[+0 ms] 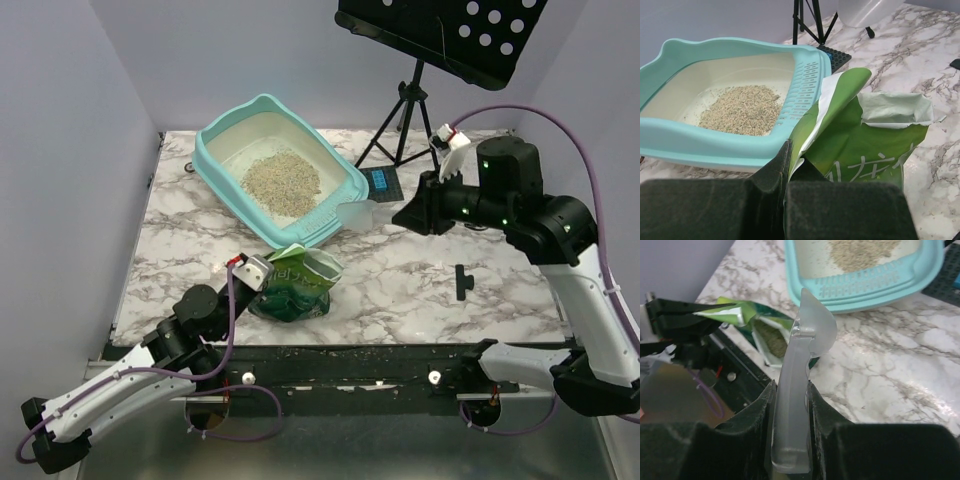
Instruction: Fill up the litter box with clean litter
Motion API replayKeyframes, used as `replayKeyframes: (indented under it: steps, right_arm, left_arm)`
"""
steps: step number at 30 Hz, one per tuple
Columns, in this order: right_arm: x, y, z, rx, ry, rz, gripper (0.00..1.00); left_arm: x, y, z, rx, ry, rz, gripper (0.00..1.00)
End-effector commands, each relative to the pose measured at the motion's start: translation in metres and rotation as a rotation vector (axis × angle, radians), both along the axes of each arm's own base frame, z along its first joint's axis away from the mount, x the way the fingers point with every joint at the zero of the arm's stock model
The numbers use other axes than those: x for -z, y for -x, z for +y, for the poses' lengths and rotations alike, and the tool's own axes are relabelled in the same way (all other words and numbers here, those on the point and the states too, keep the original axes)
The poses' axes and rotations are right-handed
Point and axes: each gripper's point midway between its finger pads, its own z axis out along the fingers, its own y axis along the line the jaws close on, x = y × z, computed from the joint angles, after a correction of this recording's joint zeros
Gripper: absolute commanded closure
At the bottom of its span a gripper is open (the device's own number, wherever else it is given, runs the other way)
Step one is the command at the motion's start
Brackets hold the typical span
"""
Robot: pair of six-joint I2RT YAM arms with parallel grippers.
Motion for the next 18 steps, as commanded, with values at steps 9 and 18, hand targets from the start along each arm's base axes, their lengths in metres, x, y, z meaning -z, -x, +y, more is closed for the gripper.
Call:
replayKeyframes:
  steps: [9, 18]
  right_arm:
    - [0.015, 0.067, 0.015, -0.223, -0.115, 0.183, 0.99]
    - [0.042, 0.064, 0.025, -0.249, -0.073, 0.236, 0.99]
  left_arm:
    - [-0.008, 0.007, -0.005, 0.047, 0.037, 0.006, 1.0]
    - [-0.01, 0.007, 0.0, 0.032, 0.049, -0.002, 1.0]
